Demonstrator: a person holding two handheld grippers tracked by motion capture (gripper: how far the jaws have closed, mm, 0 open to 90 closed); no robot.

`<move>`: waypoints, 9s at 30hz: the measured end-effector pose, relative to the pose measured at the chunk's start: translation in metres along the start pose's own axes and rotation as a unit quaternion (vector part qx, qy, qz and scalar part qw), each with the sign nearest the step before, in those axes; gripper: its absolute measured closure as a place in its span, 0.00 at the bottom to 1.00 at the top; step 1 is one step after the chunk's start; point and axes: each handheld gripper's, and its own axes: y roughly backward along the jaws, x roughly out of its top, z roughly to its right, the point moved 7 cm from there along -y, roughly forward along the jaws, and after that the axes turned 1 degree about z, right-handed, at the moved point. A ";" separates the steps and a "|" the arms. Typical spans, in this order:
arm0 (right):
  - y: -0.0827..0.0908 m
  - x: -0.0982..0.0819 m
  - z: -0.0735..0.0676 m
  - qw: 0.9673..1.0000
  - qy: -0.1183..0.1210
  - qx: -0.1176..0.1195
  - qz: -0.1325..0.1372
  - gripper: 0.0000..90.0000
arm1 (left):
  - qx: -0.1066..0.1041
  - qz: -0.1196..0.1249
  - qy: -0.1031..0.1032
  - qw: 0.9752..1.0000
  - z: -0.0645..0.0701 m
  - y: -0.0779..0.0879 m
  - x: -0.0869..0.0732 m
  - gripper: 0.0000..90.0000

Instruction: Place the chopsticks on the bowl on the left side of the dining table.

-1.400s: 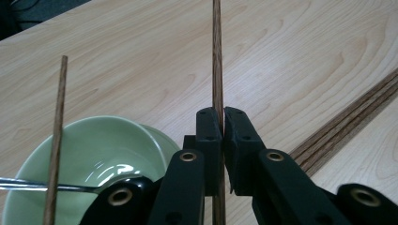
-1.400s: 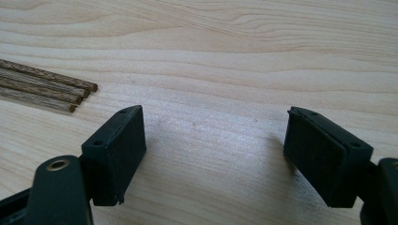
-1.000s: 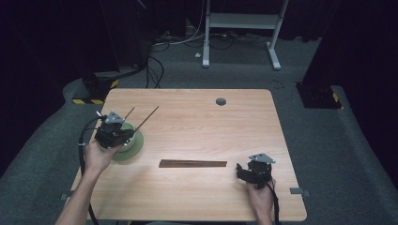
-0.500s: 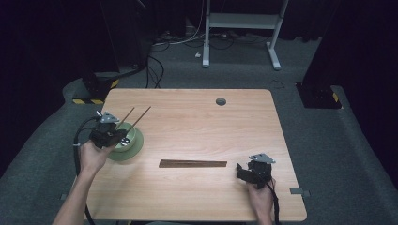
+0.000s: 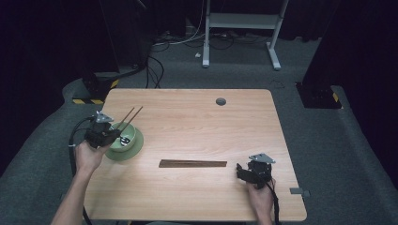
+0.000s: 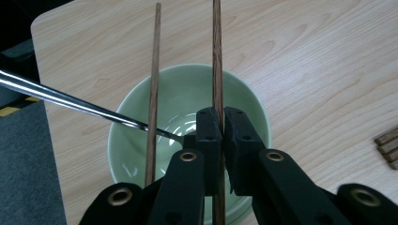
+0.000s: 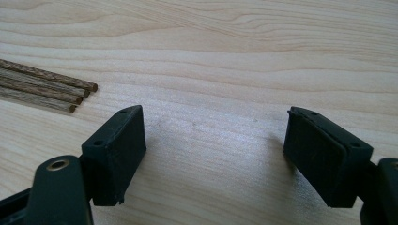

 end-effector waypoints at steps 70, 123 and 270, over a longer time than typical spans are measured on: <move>0.000 0.000 0.000 1.000 0.000 0.000 0.000 0.23 | 0.020 -0.003 0.041 0.999 -0.018 -0.016 -0.010 0.82; 0.000 0.000 0.000 1.000 0.000 -0.001 0.000 0.23 | 0.062 -0.011 0.073 0.995 -0.033 0.007 -0.067 0.57; 0.001 0.000 -0.001 1.000 -0.001 0.000 0.000 0.23 | 0.024 -0.018 0.102 0.994 -0.019 -0.085 0.058 0.38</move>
